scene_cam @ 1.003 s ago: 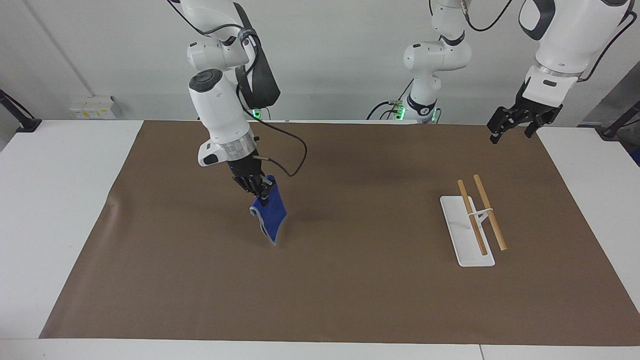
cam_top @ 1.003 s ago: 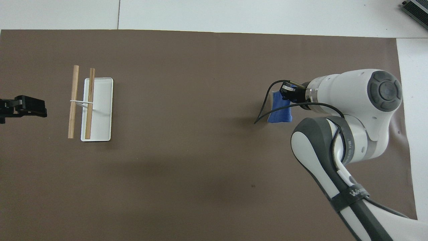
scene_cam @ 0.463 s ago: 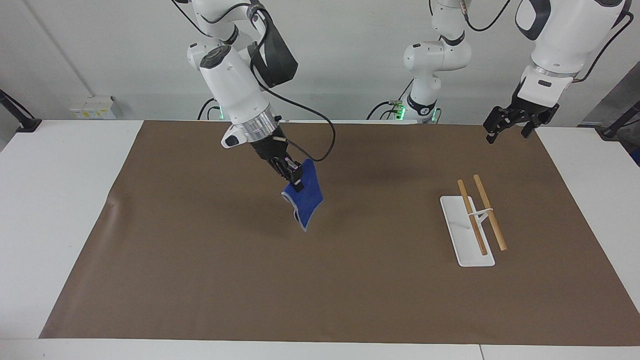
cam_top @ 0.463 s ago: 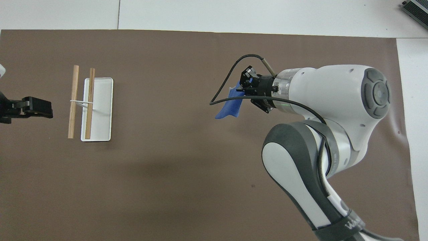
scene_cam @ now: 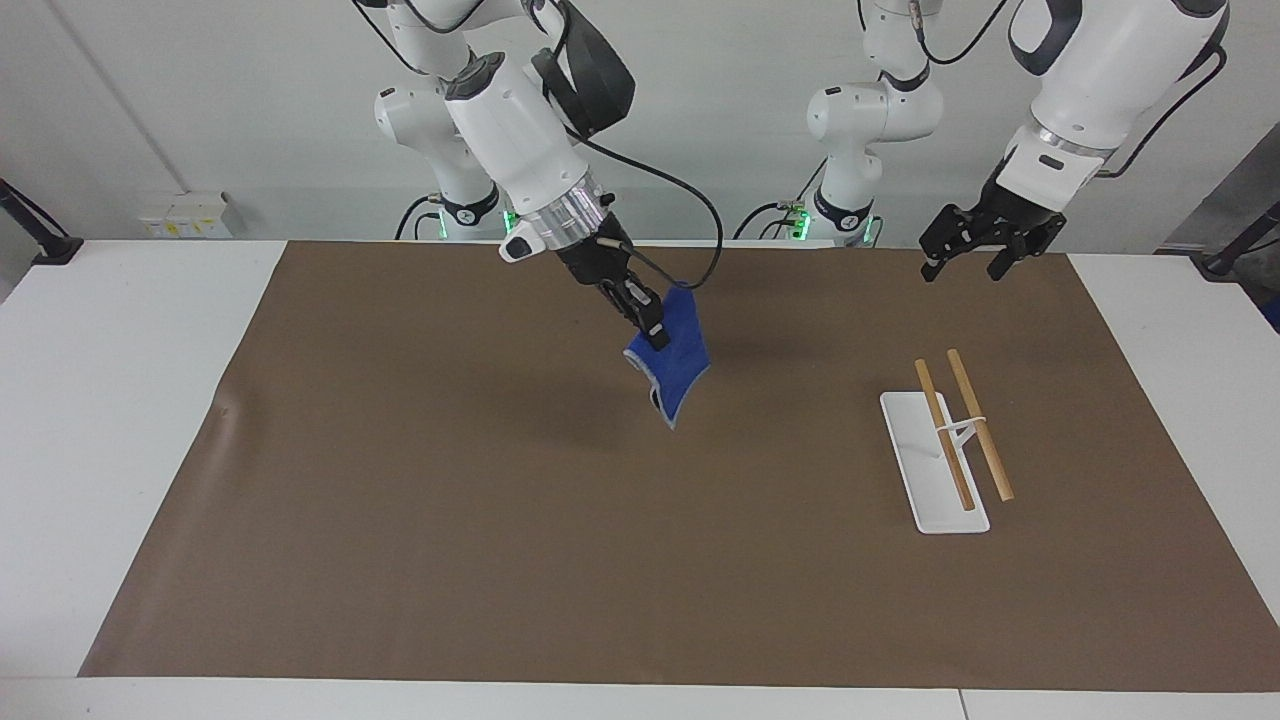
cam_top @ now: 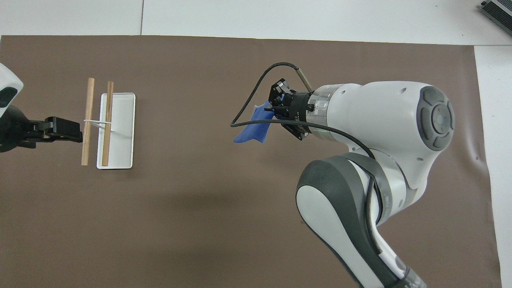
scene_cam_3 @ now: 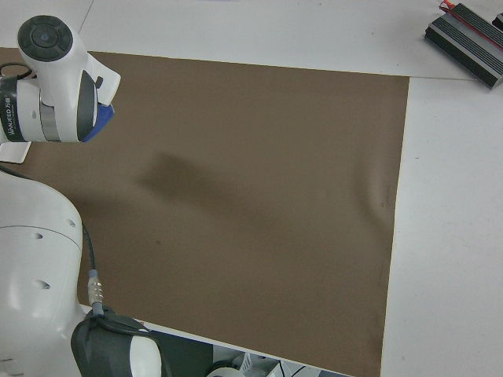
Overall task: Right arm passes towel to left arm to hang
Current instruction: 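Lift the towel with the right gripper while the left gripper reaches forward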
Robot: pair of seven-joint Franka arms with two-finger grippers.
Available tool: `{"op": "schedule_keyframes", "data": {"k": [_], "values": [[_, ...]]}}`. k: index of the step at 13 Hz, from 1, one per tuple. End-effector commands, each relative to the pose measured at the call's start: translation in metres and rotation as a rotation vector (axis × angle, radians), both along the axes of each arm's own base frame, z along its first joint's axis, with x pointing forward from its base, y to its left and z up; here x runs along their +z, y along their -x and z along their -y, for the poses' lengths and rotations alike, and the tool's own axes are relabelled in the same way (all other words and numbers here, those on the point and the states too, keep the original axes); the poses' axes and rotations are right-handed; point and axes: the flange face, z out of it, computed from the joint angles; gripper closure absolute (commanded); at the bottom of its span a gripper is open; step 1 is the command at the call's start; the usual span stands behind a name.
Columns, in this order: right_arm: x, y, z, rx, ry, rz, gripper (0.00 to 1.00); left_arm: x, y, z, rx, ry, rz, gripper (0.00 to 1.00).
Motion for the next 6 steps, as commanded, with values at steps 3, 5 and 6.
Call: {"op": "schedule_keyframes", "data": {"k": [3, 5, 6], "values": [[0.005, -0.008, -0.032, -0.113, -0.106, -0.059, 1.0, -0.031, 0.028, 0.023, 0.303, 0.245, 0.051, 0.0], [0.002, -0.01, -0.034, -0.146, -0.119, -0.064, 1.0, -0.035, 0.033, 0.034, 0.47, 0.32, 0.023, 0.0], [0.001, -0.01, -0.036, -0.146, -0.122, -0.065, 1.0, -0.038, 0.034, 0.043, 0.558, 0.337, 0.004, 0.0]]}}
